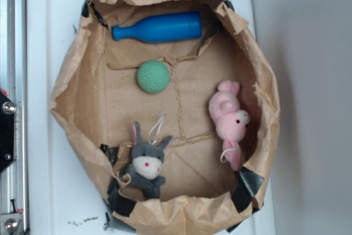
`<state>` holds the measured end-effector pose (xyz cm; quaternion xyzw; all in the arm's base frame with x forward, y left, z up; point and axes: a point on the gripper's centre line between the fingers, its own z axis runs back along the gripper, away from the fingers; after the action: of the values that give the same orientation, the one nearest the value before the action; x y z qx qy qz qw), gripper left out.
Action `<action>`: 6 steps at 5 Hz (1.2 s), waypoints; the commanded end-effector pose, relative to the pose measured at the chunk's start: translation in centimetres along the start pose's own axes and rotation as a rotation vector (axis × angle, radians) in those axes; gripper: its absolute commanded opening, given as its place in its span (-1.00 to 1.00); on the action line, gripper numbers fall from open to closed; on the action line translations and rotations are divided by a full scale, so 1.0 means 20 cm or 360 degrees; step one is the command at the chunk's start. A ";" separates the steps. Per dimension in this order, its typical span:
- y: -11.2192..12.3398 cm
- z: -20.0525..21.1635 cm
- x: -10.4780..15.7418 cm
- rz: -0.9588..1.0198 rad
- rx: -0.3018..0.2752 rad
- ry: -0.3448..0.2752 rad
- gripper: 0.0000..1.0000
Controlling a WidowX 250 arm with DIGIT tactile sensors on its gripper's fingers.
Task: Grab the blue bottle.
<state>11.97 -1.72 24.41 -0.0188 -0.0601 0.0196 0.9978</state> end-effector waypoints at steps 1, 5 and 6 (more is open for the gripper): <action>0.00 0.00 0.00 0.0000 0.0000 0.0000 1.00; 0.59 -0.10 0.55 -0.0055 -0.0069 -0.0213 1.00; 0.42 -0.16 0.52 -0.0137 -0.0046 -0.0183 1.00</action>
<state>22.25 7.10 20.93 -0.0388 -0.1032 -0.0242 0.9936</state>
